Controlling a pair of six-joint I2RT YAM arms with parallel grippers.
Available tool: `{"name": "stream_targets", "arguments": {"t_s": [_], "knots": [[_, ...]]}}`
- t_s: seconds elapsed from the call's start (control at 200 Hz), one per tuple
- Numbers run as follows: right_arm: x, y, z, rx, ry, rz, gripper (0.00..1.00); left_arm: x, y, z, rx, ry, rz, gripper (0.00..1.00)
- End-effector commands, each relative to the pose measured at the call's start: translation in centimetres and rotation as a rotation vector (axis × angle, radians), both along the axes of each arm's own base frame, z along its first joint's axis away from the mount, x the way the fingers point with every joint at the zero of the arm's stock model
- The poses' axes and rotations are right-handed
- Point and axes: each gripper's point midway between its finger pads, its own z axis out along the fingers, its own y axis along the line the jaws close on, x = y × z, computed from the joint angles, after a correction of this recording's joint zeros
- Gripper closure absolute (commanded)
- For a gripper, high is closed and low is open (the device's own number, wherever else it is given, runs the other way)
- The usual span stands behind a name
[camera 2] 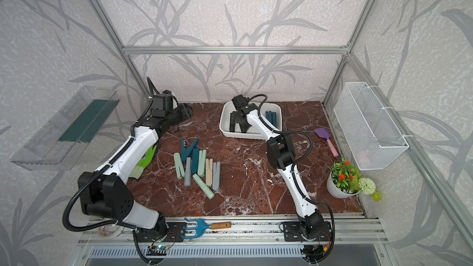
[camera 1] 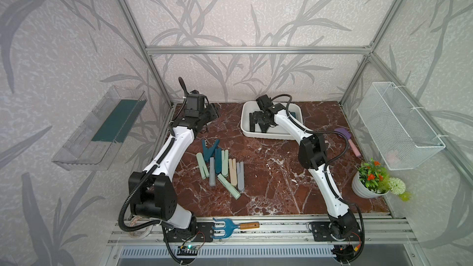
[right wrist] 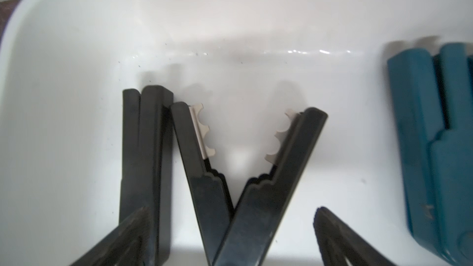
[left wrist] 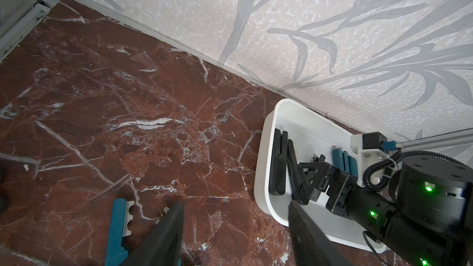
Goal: Put the pruning pliers into the storage box
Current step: Adjust the pruning pliers in the storage box.
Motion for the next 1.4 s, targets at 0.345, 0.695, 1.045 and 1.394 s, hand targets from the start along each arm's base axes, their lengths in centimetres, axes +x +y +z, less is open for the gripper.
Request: {"name": "stream_targets", "arguments": {"t_s": [0.345, 0.695, 1.045, 1.394], "knots": [[0.0, -0.5, -3.1, -0.042, 0.042, -0.038, 0.01, -2.5, 1.5, 1.8, 0.018, -0.002, 0.006, 0.36], [0.9, -1.6, -4.9, -0.074, 0.056, -0.038, 0.06, -4.6, 3.3, 1.9, 0.067, 0.015, 0.019, 0.36], [2.7, -1.2, -5.3, 0.014, 0.038, 0.047, 0.40, -4.9, 4.0, 0.5, 0.073, 0.054, 0.023, 0.36], [3.5, -1.0, -4.2, 0.069, 0.016, 0.112, 0.69, -4.7, 4.0, -0.1, 0.074, 0.068, 0.020, 0.37]]}}
